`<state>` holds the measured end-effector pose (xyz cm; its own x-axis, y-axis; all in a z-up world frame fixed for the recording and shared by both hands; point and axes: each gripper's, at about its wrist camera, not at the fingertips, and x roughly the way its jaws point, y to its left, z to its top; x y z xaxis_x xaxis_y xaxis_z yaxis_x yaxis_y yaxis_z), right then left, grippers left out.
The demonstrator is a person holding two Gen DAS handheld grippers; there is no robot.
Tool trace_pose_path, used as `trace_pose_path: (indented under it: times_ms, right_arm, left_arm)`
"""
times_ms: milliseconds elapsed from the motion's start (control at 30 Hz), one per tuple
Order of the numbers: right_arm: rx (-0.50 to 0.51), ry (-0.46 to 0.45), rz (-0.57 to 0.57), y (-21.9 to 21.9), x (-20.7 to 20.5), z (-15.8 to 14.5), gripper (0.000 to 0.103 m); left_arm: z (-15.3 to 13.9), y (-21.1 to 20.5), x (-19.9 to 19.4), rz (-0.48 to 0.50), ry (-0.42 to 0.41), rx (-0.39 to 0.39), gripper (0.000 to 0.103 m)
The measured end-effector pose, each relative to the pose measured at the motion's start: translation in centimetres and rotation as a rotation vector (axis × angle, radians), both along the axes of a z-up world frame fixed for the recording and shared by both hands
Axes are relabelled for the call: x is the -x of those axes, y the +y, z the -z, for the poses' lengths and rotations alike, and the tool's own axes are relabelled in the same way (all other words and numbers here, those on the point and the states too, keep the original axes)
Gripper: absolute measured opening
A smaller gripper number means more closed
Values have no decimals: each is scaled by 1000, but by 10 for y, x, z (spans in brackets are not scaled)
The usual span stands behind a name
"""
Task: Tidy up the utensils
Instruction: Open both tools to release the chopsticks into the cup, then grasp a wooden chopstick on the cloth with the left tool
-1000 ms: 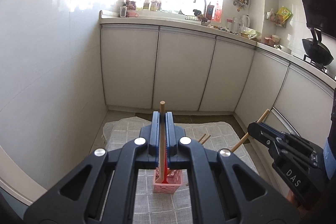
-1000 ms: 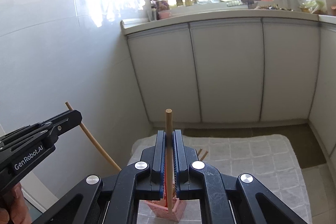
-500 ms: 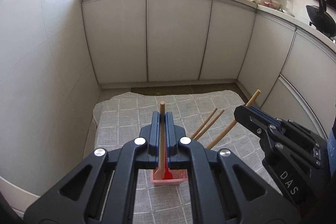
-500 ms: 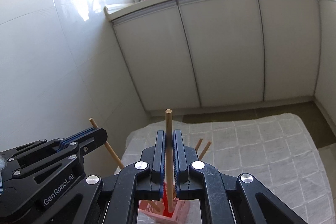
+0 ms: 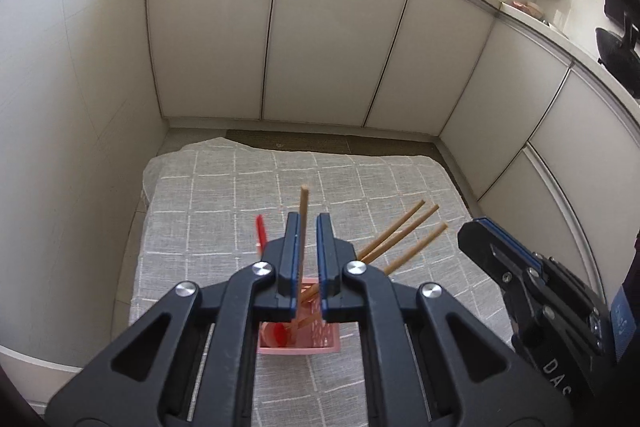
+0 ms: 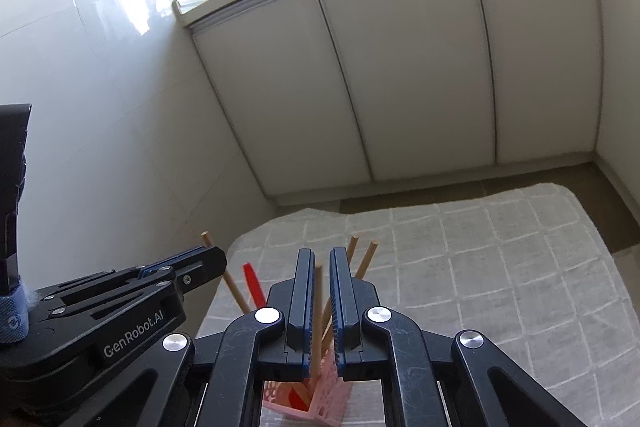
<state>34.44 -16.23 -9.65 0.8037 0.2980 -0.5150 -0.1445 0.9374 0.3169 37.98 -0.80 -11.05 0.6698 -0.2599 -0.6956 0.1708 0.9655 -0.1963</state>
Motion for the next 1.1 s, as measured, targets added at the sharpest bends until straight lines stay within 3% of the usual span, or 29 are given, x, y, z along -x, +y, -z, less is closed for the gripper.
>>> trace_pose_path:
  times_ms: [100, 300, 567, 867, 1100]
  right_arm:
    - [-9, -6, 4, -6, 3, -6, 25]
    - [-27, -14, 17, -21, 17, -22, 34]
    - [9, 28, 25, -42, 64, -27, 52]
    - [60, 111, 21, -55, 127, -7, 66]
    - [99, 147, 8, -56, 167, 7, 81]
  left_arm:
    - [-1, 2, -1, -11, 16, 14, 11]
    - [-8, 3, 13, -17, 3, -15, 28]
    - [-8, 11, 64, 8, 19, -57, 60]
    - [15, 19, 126, 19, 80, -102, 80]
    - [41, 19, 166, 12, 155, -109, 85]
